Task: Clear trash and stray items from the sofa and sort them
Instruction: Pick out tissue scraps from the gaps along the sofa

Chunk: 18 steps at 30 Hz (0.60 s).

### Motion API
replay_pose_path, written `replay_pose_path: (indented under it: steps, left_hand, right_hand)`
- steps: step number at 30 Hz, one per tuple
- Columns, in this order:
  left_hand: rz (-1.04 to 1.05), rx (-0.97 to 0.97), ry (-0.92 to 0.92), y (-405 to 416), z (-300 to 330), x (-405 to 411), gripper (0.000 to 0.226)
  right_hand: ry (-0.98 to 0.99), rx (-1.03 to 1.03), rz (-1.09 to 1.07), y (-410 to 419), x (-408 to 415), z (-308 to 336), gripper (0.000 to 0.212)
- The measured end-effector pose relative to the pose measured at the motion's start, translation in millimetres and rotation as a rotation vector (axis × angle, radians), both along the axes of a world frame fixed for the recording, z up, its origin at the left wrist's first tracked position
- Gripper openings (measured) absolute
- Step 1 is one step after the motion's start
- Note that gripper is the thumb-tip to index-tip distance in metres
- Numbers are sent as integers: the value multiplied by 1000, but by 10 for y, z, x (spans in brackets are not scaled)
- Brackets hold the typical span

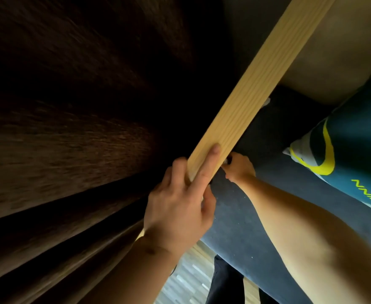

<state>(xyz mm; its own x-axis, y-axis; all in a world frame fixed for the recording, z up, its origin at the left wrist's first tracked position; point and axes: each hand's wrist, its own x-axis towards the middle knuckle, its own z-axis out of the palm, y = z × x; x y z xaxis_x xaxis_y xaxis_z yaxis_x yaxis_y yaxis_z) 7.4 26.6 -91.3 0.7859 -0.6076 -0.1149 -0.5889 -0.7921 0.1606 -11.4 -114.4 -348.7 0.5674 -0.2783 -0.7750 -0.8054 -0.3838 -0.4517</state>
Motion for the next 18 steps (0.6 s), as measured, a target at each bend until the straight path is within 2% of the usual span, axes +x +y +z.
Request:
replay_pose_path:
  steps: [4, 10, 15, 18]
  left_hand:
    - [0, 0, 23, -16, 4, 3, 82]
    - [-8, -8, 5, -3, -44, 9, 79]
    - [2, 19, 2, -6, -31, 4, 82]
    - [6, 20, -7, -18, -19, -11, 82]
  right_hand:
    - [-13, -56, 7, -29, 5, 46, 30]
    - [-78, 26, -67, -96, -43, 38, 28]
    - [-110, 272, -347, -169, -243, 218, 10]
    - [-175, 397, -497, -285, -443, 472, 9]
